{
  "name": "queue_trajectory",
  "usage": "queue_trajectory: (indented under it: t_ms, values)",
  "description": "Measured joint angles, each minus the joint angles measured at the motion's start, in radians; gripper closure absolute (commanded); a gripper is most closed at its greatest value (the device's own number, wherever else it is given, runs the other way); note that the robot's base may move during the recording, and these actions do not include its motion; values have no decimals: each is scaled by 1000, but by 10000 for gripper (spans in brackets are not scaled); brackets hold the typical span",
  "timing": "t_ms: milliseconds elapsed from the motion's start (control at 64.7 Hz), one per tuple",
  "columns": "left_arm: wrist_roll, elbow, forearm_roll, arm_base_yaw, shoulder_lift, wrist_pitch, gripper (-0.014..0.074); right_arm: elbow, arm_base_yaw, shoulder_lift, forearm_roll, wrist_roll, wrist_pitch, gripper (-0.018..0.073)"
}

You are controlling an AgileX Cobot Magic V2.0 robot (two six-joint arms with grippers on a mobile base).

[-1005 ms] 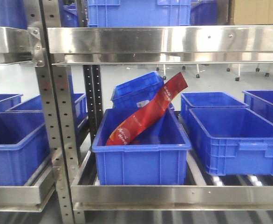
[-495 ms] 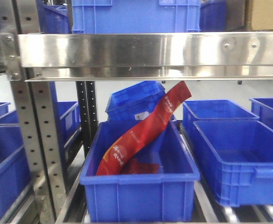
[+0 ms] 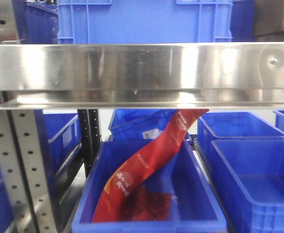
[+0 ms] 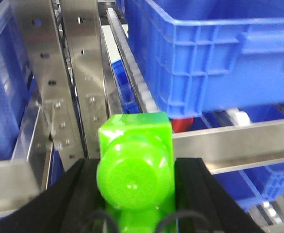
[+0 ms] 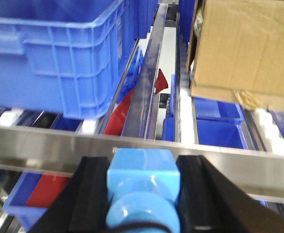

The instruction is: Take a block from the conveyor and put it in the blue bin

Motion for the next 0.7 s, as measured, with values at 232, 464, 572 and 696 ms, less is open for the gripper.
queue_trajectory:
  t_ms: [232,464,572,696]
  values:
    - [0,0,0,0,0,0,707,0,0,0,0,0,0,713]
    - [0,0,0,0,0,0,707,0,0,0,0,0,0,713]
    - [0,0,0,0,0,0,707,0,0,0,0,0,0,713]
    - [0,0,0,0,0,0,707,0,0,0,0,0,0,713]
